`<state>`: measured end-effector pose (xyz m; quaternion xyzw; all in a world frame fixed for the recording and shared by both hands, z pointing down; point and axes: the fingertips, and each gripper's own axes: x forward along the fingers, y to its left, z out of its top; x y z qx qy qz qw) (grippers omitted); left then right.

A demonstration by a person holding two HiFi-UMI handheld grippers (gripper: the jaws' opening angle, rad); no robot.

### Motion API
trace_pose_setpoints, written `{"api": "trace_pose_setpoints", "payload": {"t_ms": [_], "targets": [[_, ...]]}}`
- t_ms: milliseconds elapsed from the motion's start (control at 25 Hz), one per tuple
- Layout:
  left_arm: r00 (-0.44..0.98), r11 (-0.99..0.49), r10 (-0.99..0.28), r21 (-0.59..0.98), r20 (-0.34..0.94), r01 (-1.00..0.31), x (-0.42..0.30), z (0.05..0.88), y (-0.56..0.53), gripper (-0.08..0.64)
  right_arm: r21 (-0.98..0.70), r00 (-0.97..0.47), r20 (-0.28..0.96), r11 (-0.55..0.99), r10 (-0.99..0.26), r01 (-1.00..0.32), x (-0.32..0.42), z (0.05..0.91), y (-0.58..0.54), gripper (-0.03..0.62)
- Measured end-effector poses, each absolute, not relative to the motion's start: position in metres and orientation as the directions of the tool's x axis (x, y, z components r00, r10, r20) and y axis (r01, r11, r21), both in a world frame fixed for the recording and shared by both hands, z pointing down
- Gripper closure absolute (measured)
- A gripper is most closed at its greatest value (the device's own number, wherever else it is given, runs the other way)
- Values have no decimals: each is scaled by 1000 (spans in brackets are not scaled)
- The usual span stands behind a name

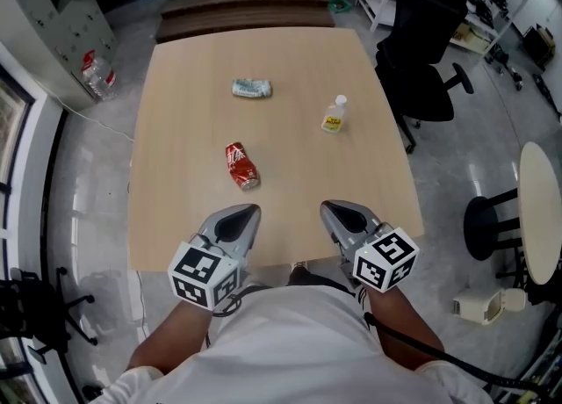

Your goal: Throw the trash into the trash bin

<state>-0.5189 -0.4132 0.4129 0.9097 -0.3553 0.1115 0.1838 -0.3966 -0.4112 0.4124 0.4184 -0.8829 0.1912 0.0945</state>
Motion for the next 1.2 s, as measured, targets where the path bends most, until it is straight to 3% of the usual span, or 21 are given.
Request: {"api": "trace_pose_setpoints", "payload": {"t_ms": [520,1200], "targets": [[700,-677,-582,230,414,-699,-463,440,-461,552,-145,-578,388,572,-718,-807,-340,447,-492,585],[603,-576,-631,225,489,-786,-446,462,-514,552,-41,-515,458,562,-724,-826,-291,490,-604,489]]}}
